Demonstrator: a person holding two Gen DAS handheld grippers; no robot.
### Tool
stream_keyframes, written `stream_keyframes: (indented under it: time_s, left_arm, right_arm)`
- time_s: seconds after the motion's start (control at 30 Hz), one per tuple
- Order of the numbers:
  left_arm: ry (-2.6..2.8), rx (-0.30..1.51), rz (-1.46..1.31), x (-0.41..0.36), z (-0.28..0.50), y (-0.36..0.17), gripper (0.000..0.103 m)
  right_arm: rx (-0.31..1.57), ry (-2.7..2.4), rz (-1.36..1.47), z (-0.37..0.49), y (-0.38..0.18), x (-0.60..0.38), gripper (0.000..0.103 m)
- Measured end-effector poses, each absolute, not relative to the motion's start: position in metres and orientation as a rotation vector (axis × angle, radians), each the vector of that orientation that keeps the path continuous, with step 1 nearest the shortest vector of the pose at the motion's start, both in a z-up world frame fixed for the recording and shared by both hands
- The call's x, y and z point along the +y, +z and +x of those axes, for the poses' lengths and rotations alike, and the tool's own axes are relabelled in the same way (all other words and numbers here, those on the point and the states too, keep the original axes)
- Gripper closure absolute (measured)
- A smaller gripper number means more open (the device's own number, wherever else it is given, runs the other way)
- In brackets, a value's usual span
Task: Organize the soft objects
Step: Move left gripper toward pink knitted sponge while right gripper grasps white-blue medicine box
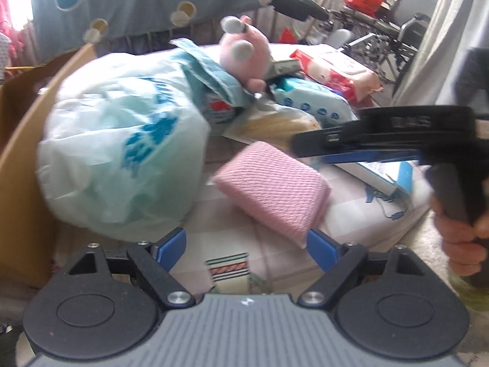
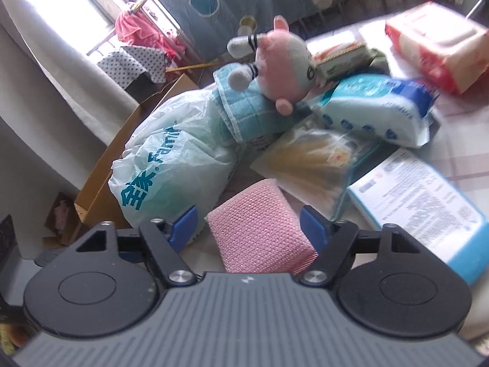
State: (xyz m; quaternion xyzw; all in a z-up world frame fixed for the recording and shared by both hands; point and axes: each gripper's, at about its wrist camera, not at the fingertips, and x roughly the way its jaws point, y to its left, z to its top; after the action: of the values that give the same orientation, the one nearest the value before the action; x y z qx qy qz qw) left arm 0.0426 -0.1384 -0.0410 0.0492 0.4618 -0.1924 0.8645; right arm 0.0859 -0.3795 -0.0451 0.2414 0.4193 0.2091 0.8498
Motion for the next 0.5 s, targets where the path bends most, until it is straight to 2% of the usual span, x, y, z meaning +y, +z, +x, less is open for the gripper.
stream_keyframes:
  time_s: [0.13,0.2,0.3,0.43,0.47,0.5]
  left_arm:
    - [-0.446,0.991,0.058,-0.14,0.051,-0.046,0.024]
    - [-0.462,1.006,0.031,-0.137,0.054,-0.048,0.024]
    - [-0.477,1.032,-0.002,-0.132,0.059,-0.051,0.022]
    - [-0.478,1.041,0.0,-0.134,0.065,-0.052,0.014]
    - [-0.48,1.039,0.006,-0.136,0.066,-0.052,0.013]
    - [-0.482,1.039,0.011,-0.139,0.067,-0.051,0.012]
  right_arm:
    - [0.956,0.438,0.513,0.107,-0.063,-0.375,0.05]
    - [1.009,0.449,0.538,0.112,-0.074,-0.374,0.055]
    - [1.08,0.503,0.633,0.107,-0.088,-0.377,0.055]
    - [1.091,0.52,0.688,0.094,-0.089,-0.388,0.054]
    - [1.075,0.512,0.68,0.09,-0.084,-0.393,0.051]
    - [1.057,0.502,0.666,0.088,-0.078,-0.398,0.044]
